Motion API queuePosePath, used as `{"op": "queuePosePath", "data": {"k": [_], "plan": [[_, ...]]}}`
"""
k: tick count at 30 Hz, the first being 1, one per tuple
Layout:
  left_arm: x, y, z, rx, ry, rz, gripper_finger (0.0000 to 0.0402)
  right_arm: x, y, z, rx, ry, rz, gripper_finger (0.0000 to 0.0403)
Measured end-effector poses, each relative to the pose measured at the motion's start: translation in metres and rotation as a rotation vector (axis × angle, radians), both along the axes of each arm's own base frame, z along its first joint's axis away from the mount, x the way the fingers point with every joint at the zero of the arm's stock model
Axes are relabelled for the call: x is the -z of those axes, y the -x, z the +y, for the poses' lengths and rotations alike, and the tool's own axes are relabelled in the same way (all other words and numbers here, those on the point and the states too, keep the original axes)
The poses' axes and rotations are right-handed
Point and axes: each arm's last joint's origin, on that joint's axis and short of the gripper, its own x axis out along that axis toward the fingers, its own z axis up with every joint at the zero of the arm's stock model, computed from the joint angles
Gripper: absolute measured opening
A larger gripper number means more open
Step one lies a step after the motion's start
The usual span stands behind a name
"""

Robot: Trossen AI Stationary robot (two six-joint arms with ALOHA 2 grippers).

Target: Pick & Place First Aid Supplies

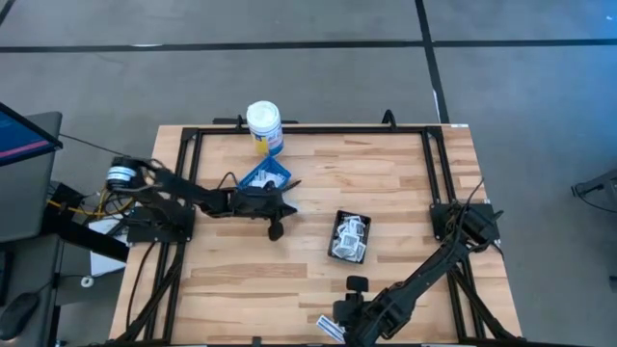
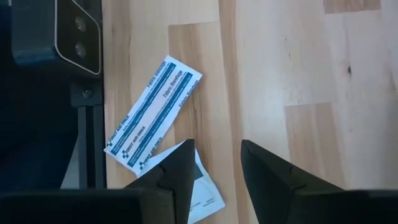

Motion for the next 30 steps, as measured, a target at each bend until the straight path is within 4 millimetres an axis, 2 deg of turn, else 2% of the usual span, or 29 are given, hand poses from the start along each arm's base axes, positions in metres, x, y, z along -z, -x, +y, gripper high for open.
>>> {"op": "queuePosePath", "data": {"k": [4,8,11,15,18,26,30], "plan": [[-0.025,0.012,-0.006,-0.008,-0.041,-0.068,0.0006,0.0,0.0,0.0,0.009,-0.005,0.0,0.0124],[-0.033,0.029,-0.002,-0.125,-0.087,0.015,0.0006,0.0,0.002,0.003,0.099,-0.089,0.022,0.0124],[-0.033,0.042,0.003,-0.248,-0.137,0.096,0.0006,0.001,0.006,0.008,0.128,-0.141,0.056,0.0124],[-0.031,0.053,0.009,-0.347,-0.146,0.091,0.0011,0.001,0.01,0.012,0.156,-0.163,0.061,0.0124],[-0.031,0.055,0.013,-0.382,-0.09,0.076,0.002,0.001,0.008,0.009,0.219,-0.186,0.061,0.0124],[-0.034,0.062,0.035,-0.55,-0.14,0.087,0.0034,0.001,0.001,0.003,0.271,-0.197,0.045,0.0124],[-0.029,0.063,0.046,-0.545,-0.094,0.125,0.004,0.0,0.002,0.005,0.307,-0.22,0.041,0.0124]]}}
